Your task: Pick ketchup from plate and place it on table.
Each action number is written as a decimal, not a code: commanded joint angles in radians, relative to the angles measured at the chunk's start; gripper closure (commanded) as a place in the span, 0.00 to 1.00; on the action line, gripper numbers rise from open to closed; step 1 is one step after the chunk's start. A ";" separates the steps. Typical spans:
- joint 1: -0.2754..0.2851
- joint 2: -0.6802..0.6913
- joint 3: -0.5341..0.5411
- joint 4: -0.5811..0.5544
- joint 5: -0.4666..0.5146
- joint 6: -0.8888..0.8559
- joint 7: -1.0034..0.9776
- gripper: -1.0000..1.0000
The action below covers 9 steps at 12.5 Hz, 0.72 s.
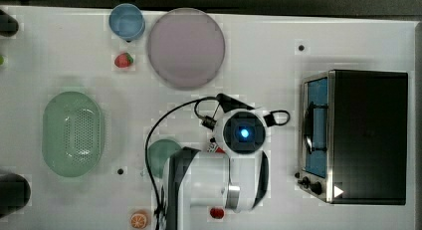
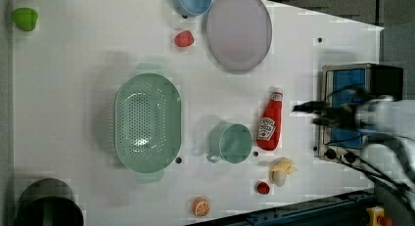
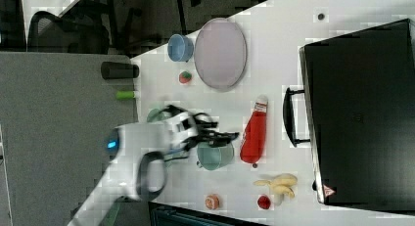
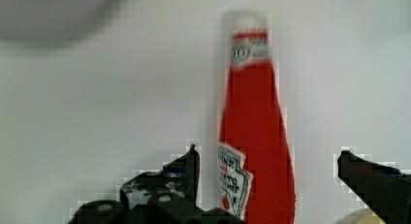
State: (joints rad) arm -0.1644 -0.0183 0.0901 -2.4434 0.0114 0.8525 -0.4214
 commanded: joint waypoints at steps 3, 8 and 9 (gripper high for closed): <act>0.000 -0.231 0.011 0.203 0.006 -0.337 0.376 0.00; 0.000 -0.278 0.015 0.398 0.003 -0.703 0.418 0.00; 0.000 -0.277 0.016 0.409 0.002 -0.737 0.418 0.00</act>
State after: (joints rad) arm -0.1647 -0.3311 0.1026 -2.0117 0.0155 0.1638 -0.0663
